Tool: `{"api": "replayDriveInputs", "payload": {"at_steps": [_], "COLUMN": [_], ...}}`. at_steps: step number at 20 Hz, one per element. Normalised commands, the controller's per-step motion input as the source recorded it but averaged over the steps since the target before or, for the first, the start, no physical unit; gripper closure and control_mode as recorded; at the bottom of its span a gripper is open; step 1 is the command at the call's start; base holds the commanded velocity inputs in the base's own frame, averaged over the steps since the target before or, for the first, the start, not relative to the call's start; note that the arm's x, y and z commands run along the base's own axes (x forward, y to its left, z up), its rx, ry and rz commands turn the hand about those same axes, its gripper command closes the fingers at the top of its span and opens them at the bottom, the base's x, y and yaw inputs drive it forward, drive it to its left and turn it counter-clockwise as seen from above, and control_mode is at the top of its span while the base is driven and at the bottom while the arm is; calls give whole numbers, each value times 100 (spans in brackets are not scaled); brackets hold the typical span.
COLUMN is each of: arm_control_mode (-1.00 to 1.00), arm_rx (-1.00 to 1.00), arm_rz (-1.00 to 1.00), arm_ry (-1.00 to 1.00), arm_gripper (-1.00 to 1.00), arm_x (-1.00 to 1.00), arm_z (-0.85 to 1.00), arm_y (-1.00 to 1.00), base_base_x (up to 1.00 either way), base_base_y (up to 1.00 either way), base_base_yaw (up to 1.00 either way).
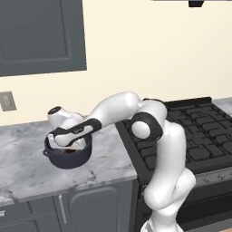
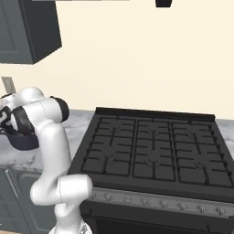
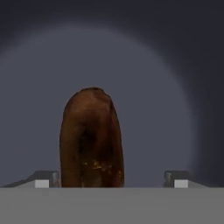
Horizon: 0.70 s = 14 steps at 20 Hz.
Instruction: Turn on the sink faucet. Then move the sweet potato from the counter to the sink. Turn off the sink. Move the vegetable from the sink to the pot next to the stove. Finally move the pot to the rear left burner.
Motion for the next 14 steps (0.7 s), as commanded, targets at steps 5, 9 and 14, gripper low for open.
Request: {"api": "replayDriveInputs", "payload": {"at_steps": [5, 9, 14], "arm_control_mode": [-100, -100, -100], "arm_rx": [2, 3, 6], "arm_rz": [0, -4, -10], "arm_ry": [-12, -13, -6], "arm_gripper": [-100, -100, -100], "arm_x": [-31, -52, -44], "arm_z": [41, 39, 22], "arm_y": [-41, -48, -51], "base_base_x": [0, 0, 0], "base_base_y": [0, 0, 0], "base_base_yaw": [0, 0, 0]}}
